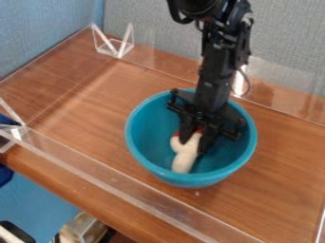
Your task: Remove the mushroom from inside the blue bowl and put it on the table
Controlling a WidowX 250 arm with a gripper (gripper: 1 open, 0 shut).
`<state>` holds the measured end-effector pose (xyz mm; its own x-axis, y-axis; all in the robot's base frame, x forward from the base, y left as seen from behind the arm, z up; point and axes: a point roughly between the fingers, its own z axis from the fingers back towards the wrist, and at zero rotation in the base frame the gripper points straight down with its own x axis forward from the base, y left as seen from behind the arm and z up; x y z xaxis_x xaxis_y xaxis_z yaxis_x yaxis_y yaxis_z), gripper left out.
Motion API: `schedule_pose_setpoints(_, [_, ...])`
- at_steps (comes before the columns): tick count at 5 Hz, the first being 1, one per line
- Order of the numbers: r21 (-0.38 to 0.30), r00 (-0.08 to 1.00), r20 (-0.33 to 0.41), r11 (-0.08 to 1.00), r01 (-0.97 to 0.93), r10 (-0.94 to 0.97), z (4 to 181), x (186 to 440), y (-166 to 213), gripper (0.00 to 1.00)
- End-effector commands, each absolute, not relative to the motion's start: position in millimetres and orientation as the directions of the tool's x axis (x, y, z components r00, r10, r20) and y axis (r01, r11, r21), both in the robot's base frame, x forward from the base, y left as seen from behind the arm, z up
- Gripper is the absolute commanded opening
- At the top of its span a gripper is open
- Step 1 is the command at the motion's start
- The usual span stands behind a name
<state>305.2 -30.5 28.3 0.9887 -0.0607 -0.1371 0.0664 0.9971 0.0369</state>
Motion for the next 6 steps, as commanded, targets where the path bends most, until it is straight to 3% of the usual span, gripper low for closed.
schedule_pose_setpoints(1, [0.035,0.978,-0.192,0.995,0.091,-0.082,-8.7,306.1,-24.4,0.0])
schedule_pose_setpoints(3, [0.033,0.967,-0.206,0.987,0.158,-0.148,-5.4,305.2,-44.5,0.0])
schedule_pose_setpoints(6, [0.019,0.949,-0.23,0.974,0.224,-0.214,-19.4,312.1,-51.6,0.0])
